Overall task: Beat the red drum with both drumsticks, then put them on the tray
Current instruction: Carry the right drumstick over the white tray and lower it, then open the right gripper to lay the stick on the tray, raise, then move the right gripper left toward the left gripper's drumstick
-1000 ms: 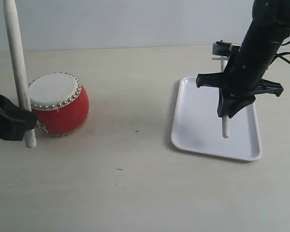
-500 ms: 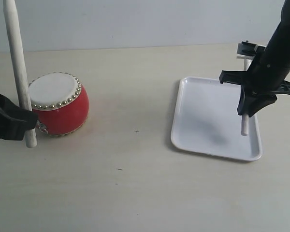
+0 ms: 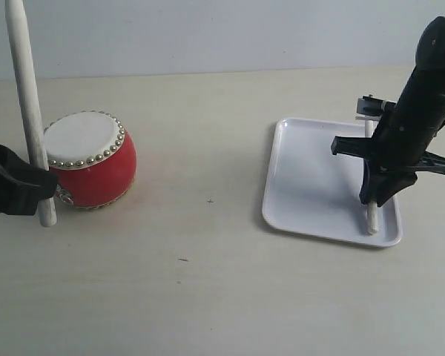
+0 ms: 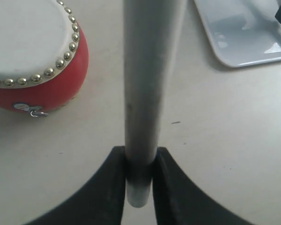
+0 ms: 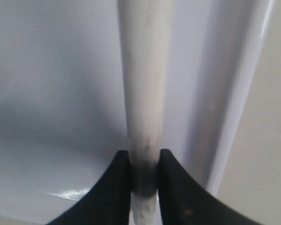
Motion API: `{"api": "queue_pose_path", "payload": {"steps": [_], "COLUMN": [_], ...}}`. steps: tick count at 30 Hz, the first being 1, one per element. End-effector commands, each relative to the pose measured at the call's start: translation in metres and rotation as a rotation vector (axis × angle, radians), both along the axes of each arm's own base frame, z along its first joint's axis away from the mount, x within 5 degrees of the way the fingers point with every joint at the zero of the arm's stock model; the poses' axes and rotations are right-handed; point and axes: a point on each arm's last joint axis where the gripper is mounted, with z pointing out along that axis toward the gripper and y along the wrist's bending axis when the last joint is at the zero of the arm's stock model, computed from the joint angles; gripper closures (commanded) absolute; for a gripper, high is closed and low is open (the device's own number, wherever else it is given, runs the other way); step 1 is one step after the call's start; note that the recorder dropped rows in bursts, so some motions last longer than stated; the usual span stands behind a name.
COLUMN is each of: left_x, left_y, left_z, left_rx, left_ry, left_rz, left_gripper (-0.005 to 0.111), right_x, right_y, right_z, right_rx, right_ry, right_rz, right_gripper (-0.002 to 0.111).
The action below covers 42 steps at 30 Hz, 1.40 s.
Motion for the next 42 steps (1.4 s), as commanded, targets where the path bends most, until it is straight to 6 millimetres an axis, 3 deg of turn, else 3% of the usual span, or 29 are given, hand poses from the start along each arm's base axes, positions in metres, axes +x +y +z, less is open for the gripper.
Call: {"api": "queue_pose_path", "payload": {"steps": [1,9,19,23,26,30,32,35,37,42], "left_x": [0.000,0.000,0.000,0.002,0.004,0.005,0.004,0.004,0.003,-0.001], "left_y": [0.000,0.000,0.000,-0.001,-0.002,-0.003,-0.002,-0.003,-0.006,-0.014], "left_z": [0.000,0.000,0.000,0.001,0.004,0.005,0.004,0.004,0.005,0.009], "left_rx": [-0.012,-0.011,-0.011,-0.022,-0.045,-0.059,-0.055,-0.062,-0.076,-0.152], "left_ry": [-0.005,-0.005,-0.005,-0.025,-0.053,-0.067,-0.057,-0.053,-0.057,-0.058], "left_rz": [0.004,0.003,0.003,0.009,0.019,0.023,0.021,0.008,-0.025,-0.098], "left_gripper": [0.107,0.107,0.107,0.107,0.107,0.107,0.107,0.107,0.107,0.107], "right_x": [0.002,0.000,0.001,0.002,0.004,0.004,0.004,-0.011,-0.013,-0.030], "right_y": [-0.003,-0.003,-0.003,-0.003,-0.002,0.020,0.035,0.060,0.071,0.095], "right_z": [0.001,0.002,0.002,0.013,0.033,0.071,0.090,0.115,0.119,0.108], "right_rx": [-0.002,-0.002,0.006,0.012,0.029,0.280,0.468,0.862,0.962,1.011], "right_ry": [-0.031,-0.014,-0.035,-0.087,-0.189,-0.399,-0.521,-0.695,-0.840,-0.915], "right_rz": [-0.008,0.005,0.058,0.104,0.166,0.327,0.384,0.596,0.604,0.740], "right_gripper": [0.108,0.108,0.070,0.065,0.065,0.065,0.065,0.065,0.065,0.065]}}
